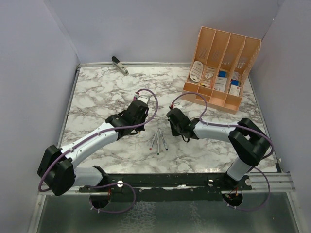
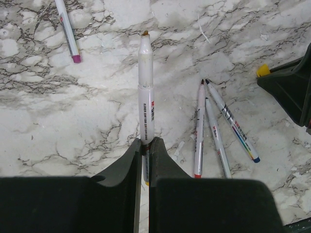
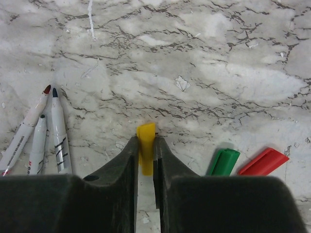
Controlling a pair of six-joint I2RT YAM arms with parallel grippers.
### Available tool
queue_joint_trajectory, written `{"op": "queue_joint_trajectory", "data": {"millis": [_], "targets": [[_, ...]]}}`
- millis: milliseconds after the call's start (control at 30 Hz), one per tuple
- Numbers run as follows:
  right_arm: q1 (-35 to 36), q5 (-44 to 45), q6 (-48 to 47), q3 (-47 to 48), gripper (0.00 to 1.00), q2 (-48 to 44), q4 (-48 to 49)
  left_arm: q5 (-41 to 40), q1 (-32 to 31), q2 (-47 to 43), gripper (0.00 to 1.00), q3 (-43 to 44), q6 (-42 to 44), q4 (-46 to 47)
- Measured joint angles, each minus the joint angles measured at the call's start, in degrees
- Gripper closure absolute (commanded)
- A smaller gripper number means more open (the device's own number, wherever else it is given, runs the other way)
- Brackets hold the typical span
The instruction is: Insert the pens into the pen caps
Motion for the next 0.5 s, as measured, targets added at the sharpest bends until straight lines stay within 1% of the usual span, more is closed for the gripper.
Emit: {"op": "queue_joint_trajectory", "data": {"millis": [33, 67, 267, 500], "targets": [[0.0, 0.1, 0.3, 0.2, 0.98, 0.1, -0.3, 0.0, 0.0, 0.0, 1.0, 0.0, 0.0, 0.0], [0.0, 0.2, 0.6, 0.4, 0.99, 0.3, -0.7, 0.0, 0.0, 0.0, 1.0, 0.0, 0.0, 0.0], [0.1, 0.9, 1.4, 2.5, 0.99, 1.4, -3.2, 0.0, 0.1, 0.0, 1.0, -0.2, 0.0, 0.4], [0.3, 2.5, 0.2, 6.2, 0.99, 2.9, -6.6, 0.6, 0.3, 0.0, 1.0, -1.7, 0.5, 4.3]]}}
